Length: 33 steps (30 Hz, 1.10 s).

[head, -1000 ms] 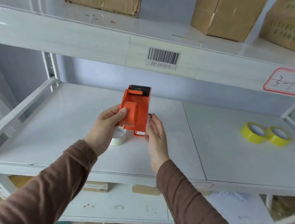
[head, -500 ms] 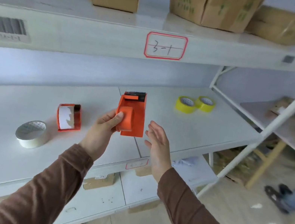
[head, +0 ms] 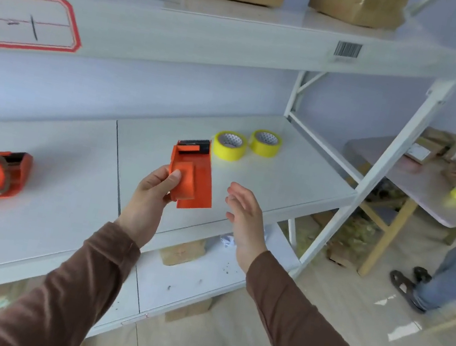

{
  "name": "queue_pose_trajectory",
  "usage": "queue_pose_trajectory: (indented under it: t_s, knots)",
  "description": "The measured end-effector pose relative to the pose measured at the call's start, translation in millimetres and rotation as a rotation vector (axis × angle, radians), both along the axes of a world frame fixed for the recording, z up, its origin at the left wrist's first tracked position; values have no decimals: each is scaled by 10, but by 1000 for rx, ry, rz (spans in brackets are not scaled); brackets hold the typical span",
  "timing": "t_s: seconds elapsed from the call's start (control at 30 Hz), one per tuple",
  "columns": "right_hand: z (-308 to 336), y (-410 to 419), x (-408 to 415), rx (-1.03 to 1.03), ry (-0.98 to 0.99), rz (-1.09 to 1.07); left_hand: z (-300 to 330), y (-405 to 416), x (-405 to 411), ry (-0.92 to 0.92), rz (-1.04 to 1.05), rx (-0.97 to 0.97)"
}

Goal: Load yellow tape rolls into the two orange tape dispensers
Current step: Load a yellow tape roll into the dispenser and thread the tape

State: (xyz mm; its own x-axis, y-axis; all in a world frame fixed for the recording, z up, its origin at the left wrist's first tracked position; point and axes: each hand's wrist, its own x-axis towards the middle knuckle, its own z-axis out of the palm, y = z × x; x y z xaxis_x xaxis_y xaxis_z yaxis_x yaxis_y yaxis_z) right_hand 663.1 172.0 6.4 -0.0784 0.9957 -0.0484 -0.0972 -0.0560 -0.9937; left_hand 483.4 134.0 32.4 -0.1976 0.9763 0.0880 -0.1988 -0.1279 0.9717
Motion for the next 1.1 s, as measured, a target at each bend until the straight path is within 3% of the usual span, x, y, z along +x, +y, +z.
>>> queue_pose_trajectory:
  t_s: [0.63,0.9,1.0,1.1]
  knots:
    - [-175,1409,-248,-26,1,50,-96,1048,-78,-47,55,-25]
    - [-209,2110,-130,16,-29,134,-140,1467,71,-61,217,-37]
    - [-275,2414,17,119,-199,216,-165,1613,237,-84,326,-55]
    - [-326,2800,108,380,-677,373,-222,1738,430,-96,422,-69]
